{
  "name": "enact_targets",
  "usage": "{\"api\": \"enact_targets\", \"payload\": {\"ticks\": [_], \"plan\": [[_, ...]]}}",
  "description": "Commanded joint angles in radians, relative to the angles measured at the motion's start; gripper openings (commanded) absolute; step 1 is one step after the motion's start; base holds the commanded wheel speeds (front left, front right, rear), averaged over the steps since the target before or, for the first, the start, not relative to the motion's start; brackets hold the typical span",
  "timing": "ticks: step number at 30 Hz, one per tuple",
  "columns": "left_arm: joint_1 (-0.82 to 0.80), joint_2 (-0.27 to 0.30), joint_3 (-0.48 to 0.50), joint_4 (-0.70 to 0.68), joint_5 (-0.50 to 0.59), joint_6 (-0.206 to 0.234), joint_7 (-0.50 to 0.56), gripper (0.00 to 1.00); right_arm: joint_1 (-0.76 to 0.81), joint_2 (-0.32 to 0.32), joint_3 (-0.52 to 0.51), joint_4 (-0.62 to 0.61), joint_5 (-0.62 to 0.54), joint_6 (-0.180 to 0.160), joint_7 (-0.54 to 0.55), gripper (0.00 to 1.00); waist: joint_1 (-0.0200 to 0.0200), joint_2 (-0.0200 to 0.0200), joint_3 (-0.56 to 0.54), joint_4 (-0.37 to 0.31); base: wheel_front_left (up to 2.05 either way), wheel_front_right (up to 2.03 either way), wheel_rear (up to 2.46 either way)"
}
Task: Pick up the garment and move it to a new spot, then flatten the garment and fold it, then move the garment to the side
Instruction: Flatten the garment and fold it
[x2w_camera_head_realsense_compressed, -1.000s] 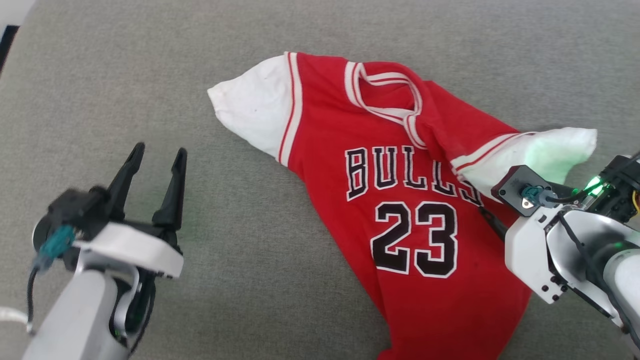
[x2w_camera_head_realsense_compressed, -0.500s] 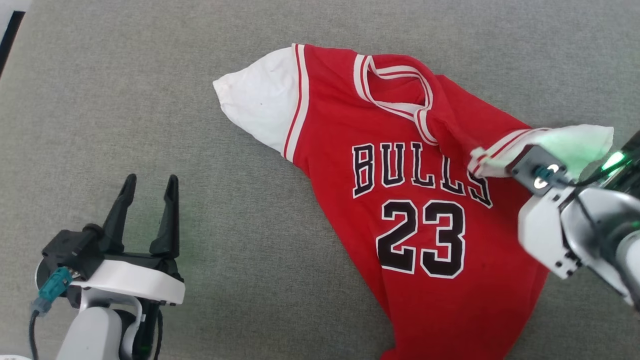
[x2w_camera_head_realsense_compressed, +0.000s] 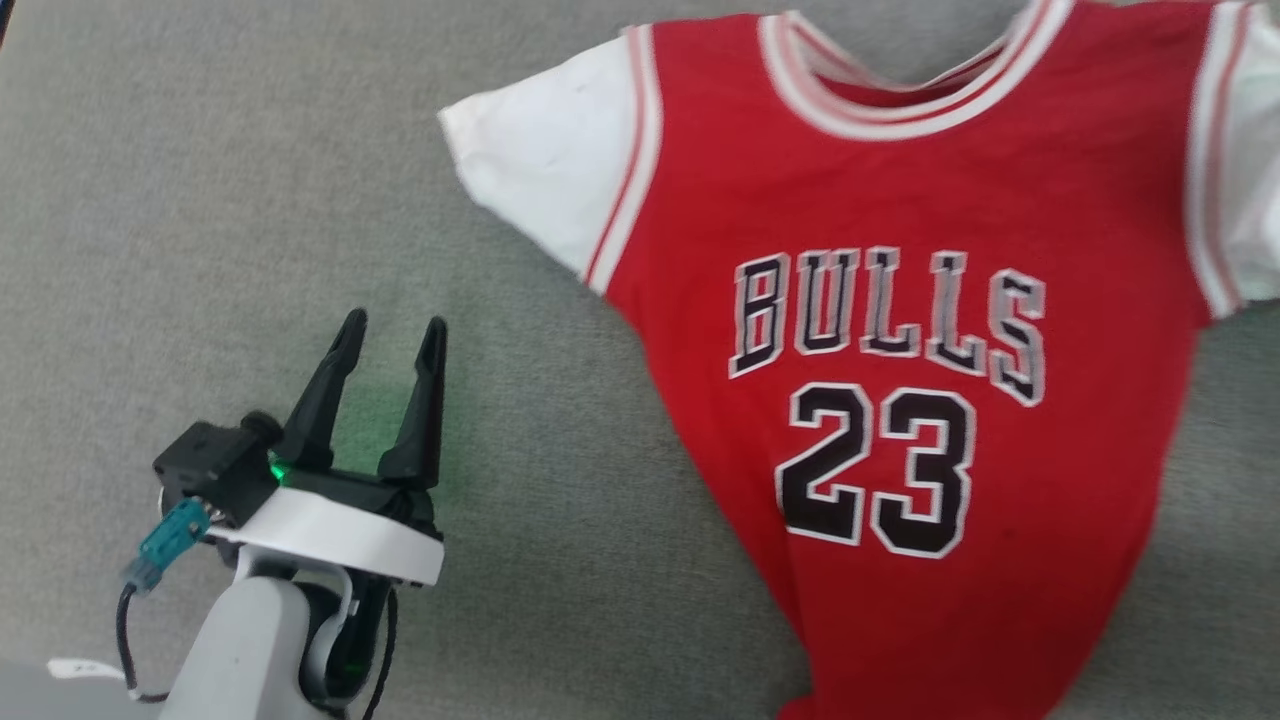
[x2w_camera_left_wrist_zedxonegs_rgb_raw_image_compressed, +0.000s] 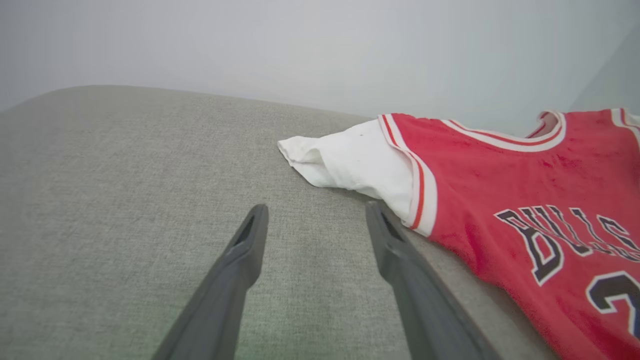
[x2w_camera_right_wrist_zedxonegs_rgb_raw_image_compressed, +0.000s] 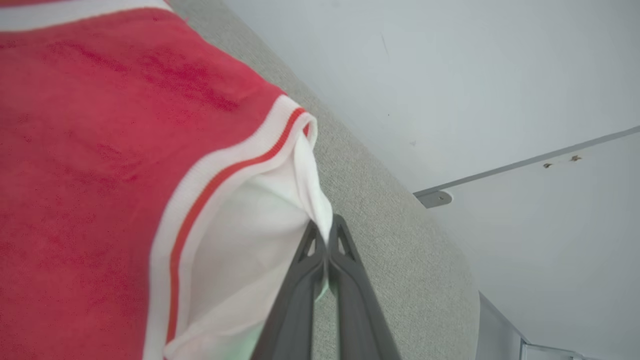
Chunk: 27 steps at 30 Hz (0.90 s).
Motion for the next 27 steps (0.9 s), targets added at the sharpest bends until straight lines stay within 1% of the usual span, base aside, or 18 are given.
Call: {"api": "enact_targets", "payload": {"ticks": [1, 5, 10, 11, 12, 13, 14, 15, 16, 21, 24, 27], "plan": [[-0.013, 0.003, -0.008, -0.002, -0.013, 0.001, -0.005, 1.00, -0.025, 0.007, -0.014, 0.029, -0.016, -0.001, -0.007, 0.00, 0.0000, 0.0000, 0.030, 0.028, 0.00, 0.00, 0.00], [-0.044, 0.007, -0.038, 0.002, -0.037, 0.001, -0.005, 1.00, -0.089, 0.038, -0.076, 0.167, -0.063, -0.001, -0.019, 0.00, 0.0000, 0.0000, 0.072, 0.063, 0.00, 0.00, 0.00], [-0.065, 0.016, -0.047, 0.005, -0.058, 0.001, -0.005, 1.00, -0.138, 0.105, -0.167, 0.299, -0.127, -0.001, -0.061, 0.00, 0.0000, 0.0000, 0.108, 0.090, 0.00, 0.00, 0.00], [-0.069, 0.018, -0.046, 0.005, -0.061, 0.001, -0.005, 1.00, -0.143, 0.120, -0.182, 0.318, -0.140, -0.001, -0.075, 0.05, 0.0000, 0.0000, 0.111, 0.091, 0.00, 0.00, 0.00], [-0.071, 0.021, -0.044, 0.005, -0.064, 0.001, -0.005, 1.00, -0.147, 0.133, -0.196, 0.334, -0.153, -0.001, -0.089, 0.25, 0.0000, 0.0000, 0.112, 0.090, 0.00, 0.00, 0.00], [-0.072, 0.024, -0.040, 0.005, -0.066, 0.001, -0.005, 1.00, -0.151, 0.144, -0.203, 0.347, -0.166, -0.001, -0.102, 0.31, 0.0000, 0.0000, 0.114, 0.087, 0.00, 0.00, 0.00], [-0.073, 0.025, -0.036, 0.005, -0.066, 0.001, -0.005, 1.00, -0.153, 0.156, -0.211, 0.362, -0.176, -0.001, -0.114, 0.60, 0.0000, 0.0000, 0.114, 0.082, 0.00, 0.00, 0.00], [-0.071, 0.027, -0.034, 0.003, -0.062, 0.001, -0.005, 1.00, -0.152, 0.167, -0.220, 0.373, -0.186, -0.001, -0.128, 0.98, 0.0000, 0.0000, 0.111, 0.076, 0.00, 0.00, 0.00], [-0.069, 0.029, -0.034, 0.000, -0.059, 0.001, -0.005, 1.00, -0.152, 0.179, -0.228, 0.380, -0.195, -0.001, -0.145, 1.00, 0.0000, 0.0000, 0.107, 0.068, 0.00, 0.00, 0.00], [-0.048, 0.053, -0.027, -0.014, -0.041, 0.001, -0.005, 1.00, -0.143, 0.204, -0.249, 0.382, -0.212, -0.001, -0.231, 1.00, 0.0000, 0.0000, 0.069, 0.016, 0.00, 0.00, 0.00], [-0.040, 0.074, -0.021, -0.029, -0.030, 0.001, -0.005, 1.00, -0.124, 0.220, -0.259, 0.349, -0.186, -0.001, -0.300, 1.00, 0.0000, 0.0000, 0.039, -0.019, 0.00, 0.00, 0.00], [-0.037, 0.115, -0.024, -0.044, -0.020, 0.001, -0.005, 1.00, -0.074, 0.244, -0.270, 0.289, -0.148, -0.001, -0.379, 1.00, 0.0000, 0.0000, 0.009, -0.058, 0.00, 0.00, 0.00]]}}
